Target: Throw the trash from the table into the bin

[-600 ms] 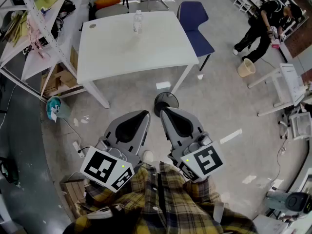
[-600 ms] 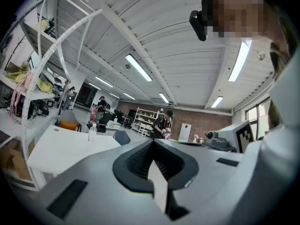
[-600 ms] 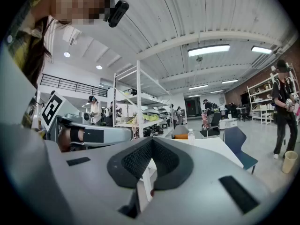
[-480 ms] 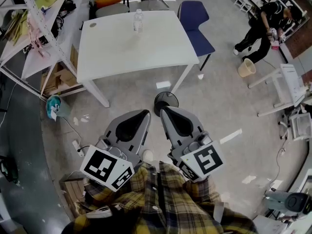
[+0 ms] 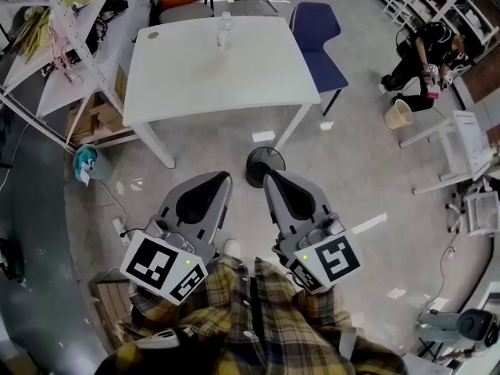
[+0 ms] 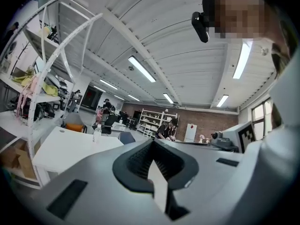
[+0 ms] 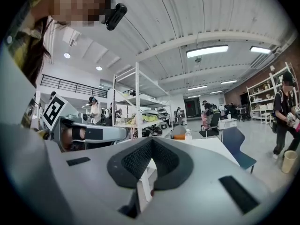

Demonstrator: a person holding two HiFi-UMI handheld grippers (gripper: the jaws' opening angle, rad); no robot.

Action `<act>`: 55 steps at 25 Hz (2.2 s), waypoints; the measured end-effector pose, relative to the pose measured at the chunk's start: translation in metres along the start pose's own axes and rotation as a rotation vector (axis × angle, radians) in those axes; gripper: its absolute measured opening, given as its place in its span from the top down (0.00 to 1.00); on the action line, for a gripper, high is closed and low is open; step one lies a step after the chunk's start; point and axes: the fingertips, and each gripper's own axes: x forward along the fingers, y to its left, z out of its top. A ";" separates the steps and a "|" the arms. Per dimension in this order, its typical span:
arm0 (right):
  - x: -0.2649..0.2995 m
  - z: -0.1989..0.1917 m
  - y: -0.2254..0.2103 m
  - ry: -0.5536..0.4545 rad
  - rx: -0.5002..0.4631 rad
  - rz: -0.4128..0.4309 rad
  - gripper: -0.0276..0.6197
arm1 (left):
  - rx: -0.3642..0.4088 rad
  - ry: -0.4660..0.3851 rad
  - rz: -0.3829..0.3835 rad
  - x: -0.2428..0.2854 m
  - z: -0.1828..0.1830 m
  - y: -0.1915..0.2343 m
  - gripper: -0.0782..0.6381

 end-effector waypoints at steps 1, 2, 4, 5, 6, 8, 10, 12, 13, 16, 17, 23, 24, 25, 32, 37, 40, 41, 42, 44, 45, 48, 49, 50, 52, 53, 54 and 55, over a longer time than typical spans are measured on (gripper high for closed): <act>-0.003 -0.002 -0.002 0.006 -0.003 0.000 0.96 | 0.000 -0.001 0.008 0.000 -0.001 -0.002 0.88; -0.006 -0.004 -0.004 0.015 -0.008 0.000 0.96 | -0.002 -0.001 0.016 -0.001 -0.003 -0.003 0.88; -0.009 -0.008 -0.006 0.030 -0.015 0.001 0.96 | -0.008 0.000 0.028 -0.002 -0.005 -0.004 0.88; -0.008 -0.009 -0.006 0.033 -0.017 0.003 0.96 | -0.012 0.001 0.033 -0.002 -0.005 -0.003 0.88; -0.007 -0.009 -0.006 0.036 -0.019 0.006 0.96 | -0.015 0.000 0.038 -0.003 -0.005 -0.002 0.88; -0.003 -0.010 -0.004 0.039 -0.022 0.017 0.96 | -0.019 -0.002 0.047 -0.003 -0.005 0.002 0.88; 0.005 -0.008 -0.002 0.020 -0.020 0.035 0.96 | -0.017 -0.002 0.054 -0.001 -0.004 0.006 0.88; 0.015 -0.006 -0.002 0.001 -0.009 0.051 0.96 | -0.016 -0.002 0.058 0.003 -0.003 0.012 0.88; 0.021 -0.008 -0.004 0.011 -0.004 0.052 0.96 | -0.017 -0.002 0.059 0.006 -0.003 0.016 0.88; 0.038 -0.016 -0.013 0.045 -0.009 0.043 0.96 | -0.020 -0.002 0.060 0.015 -0.002 0.033 0.88; 0.045 -0.017 -0.016 0.047 -0.014 0.040 0.96 | -0.021 -0.001 0.058 0.019 -0.002 0.040 0.88; 0.100 -0.014 -0.035 0.049 -0.018 0.022 0.96 | -0.024 0.007 0.036 0.050 0.012 0.089 0.88; 0.111 -0.015 -0.040 0.061 -0.018 0.013 0.96 | -0.026 0.011 0.030 0.055 0.014 0.098 0.88; 0.122 -0.014 -0.044 0.064 -0.016 0.006 0.96 | -0.027 0.015 0.024 0.061 0.017 0.108 0.88; 0.196 -0.007 -0.062 0.063 -0.019 -0.034 0.96 | -0.024 0.025 -0.012 0.090 0.039 0.176 0.88; 0.241 -0.002 -0.066 0.065 -0.023 -0.051 0.96 | -0.019 0.031 -0.024 0.101 0.052 0.218 0.88; 0.261 -0.002 -0.070 0.073 -0.021 -0.068 0.96 | -0.027 0.039 -0.029 0.106 0.055 0.238 0.88; 0.267 -0.002 -0.071 0.074 -0.019 -0.072 0.96 | -0.031 0.041 -0.029 0.108 0.056 0.244 0.88; 0.272 -0.002 -0.073 0.075 -0.019 -0.077 0.96 | -0.034 0.044 -0.031 0.109 0.056 0.249 0.88; 0.282 -0.003 -0.077 0.078 -0.019 -0.087 0.96 | -0.039 0.052 -0.035 0.114 0.056 0.259 0.88; 0.286 -0.004 -0.080 0.081 -0.017 -0.093 0.96 | -0.041 0.056 -0.036 0.116 0.055 0.263 0.88; 0.299 -0.005 -0.089 0.087 -0.012 -0.105 0.96 | -0.048 0.063 -0.036 0.124 0.055 0.275 0.88; 0.303 -0.006 -0.093 0.089 -0.011 -0.107 0.96 | -0.050 0.064 -0.034 0.128 0.055 0.280 0.88; 0.308 -0.006 -0.097 0.092 -0.009 -0.108 0.96 | -0.051 0.065 -0.032 0.132 0.056 0.284 0.88; 0.319 -0.008 -0.106 0.100 -0.004 -0.108 0.96 | -0.056 0.065 -0.025 0.141 0.057 0.294 0.88; 0.325 -0.009 -0.111 0.104 -0.003 -0.105 0.96 | -0.057 0.063 -0.021 0.146 0.057 0.299 0.88; 0.332 -0.010 -0.117 0.108 -0.003 -0.101 0.96 | -0.058 0.062 -0.016 0.152 0.059 0.305 0.88; 0.338 -0.010 -0.122 0.110 -0.003 -0.097 0.96 | -0.058 0.061 -0.011 0.159 0.060 0.310 0.88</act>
